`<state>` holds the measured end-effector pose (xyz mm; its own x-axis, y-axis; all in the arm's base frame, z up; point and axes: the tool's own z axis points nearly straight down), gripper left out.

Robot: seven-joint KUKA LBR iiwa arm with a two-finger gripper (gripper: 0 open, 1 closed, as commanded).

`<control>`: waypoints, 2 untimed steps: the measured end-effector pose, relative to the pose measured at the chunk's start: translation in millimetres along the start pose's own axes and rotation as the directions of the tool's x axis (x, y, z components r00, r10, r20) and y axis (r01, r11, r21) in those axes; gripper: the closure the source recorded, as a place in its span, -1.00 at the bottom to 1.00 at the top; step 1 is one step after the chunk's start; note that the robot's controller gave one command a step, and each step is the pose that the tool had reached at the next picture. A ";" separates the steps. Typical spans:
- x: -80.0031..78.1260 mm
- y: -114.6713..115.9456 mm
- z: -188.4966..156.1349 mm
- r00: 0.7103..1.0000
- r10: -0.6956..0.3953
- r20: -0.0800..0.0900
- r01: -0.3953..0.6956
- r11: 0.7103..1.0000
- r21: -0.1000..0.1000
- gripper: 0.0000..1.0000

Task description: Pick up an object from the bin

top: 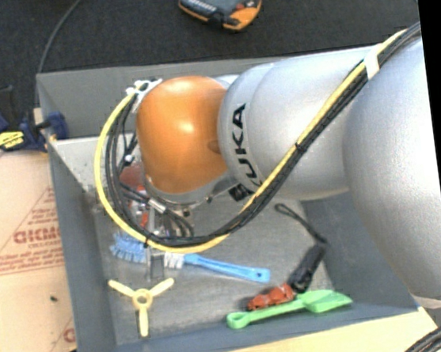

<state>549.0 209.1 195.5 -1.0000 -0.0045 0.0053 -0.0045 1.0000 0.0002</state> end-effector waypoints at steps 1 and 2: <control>-2.0 -1.2 -4.7 1.000 0.005 0.008 -0.005 1.000 -0.002 -1.00; -12.4 -51.2 106.0 0.972 0.234 0.008 -0.234 0.972 -0.005 -1.00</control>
Offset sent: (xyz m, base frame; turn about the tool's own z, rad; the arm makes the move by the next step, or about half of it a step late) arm 0.0122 -0.0597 -0.1255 0.2775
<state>561.0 158.0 89.4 -0.9733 0.2294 -0.0031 0.2294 0.9733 0.0039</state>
